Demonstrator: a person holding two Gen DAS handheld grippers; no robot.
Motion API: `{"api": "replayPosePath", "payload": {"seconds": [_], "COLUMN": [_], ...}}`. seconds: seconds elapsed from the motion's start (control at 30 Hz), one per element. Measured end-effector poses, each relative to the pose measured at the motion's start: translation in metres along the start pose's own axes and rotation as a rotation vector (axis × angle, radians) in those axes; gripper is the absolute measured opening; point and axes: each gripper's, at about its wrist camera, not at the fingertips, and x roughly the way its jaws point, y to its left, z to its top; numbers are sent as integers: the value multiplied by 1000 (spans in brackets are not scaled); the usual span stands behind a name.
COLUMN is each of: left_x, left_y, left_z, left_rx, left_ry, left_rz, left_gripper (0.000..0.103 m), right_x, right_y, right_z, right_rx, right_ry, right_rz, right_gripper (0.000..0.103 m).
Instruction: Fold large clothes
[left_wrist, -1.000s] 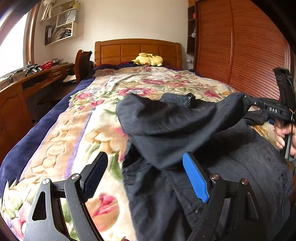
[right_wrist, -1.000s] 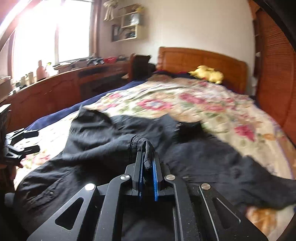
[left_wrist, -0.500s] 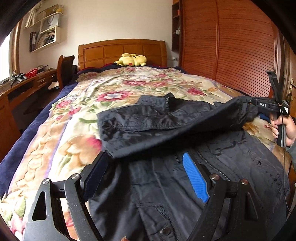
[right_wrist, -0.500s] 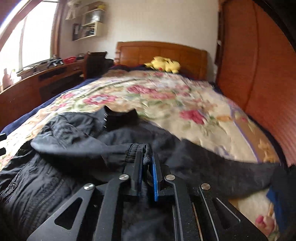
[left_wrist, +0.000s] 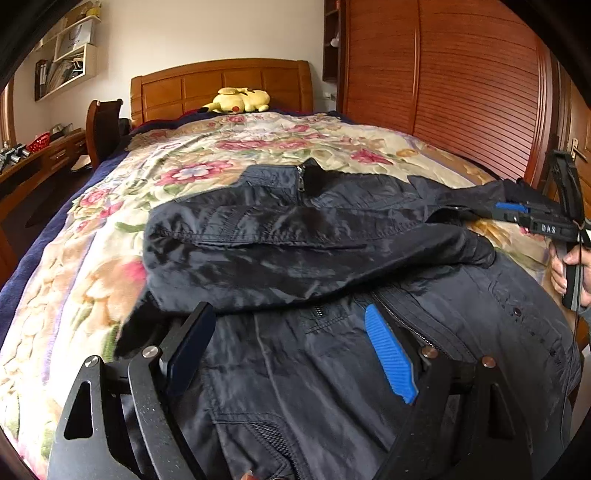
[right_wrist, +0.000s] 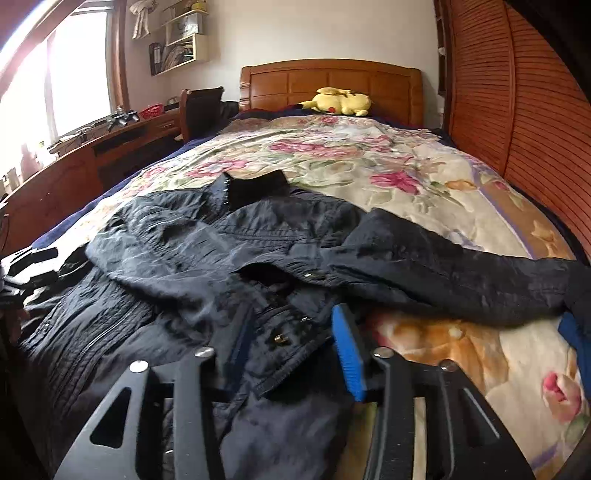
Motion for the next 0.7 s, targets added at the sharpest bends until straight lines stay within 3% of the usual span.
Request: {"api": "replayPosePath", "payload": {"seconds": [0.27, 0.5, 0.7], "left_x": [16, 16, 19], "left_y": [-7, -13, -23], "left_z": [1, 4, 13], "left_rx": [6, 8, 25], "left_ry": [44, -3, -42], "left_rz": [-16, -22, -19], "left_gripper": [84, 84, 84], "right_x": [39, 58, 55], "right_y": [-25, -46, -86], "right_z": [25, 30, 34], "right_rx": [36, 60, 109], "right_ry": [72, 76, 66], "right_rz": [-64, -130, -211], "right_gripper": [48, 48, 58]}}
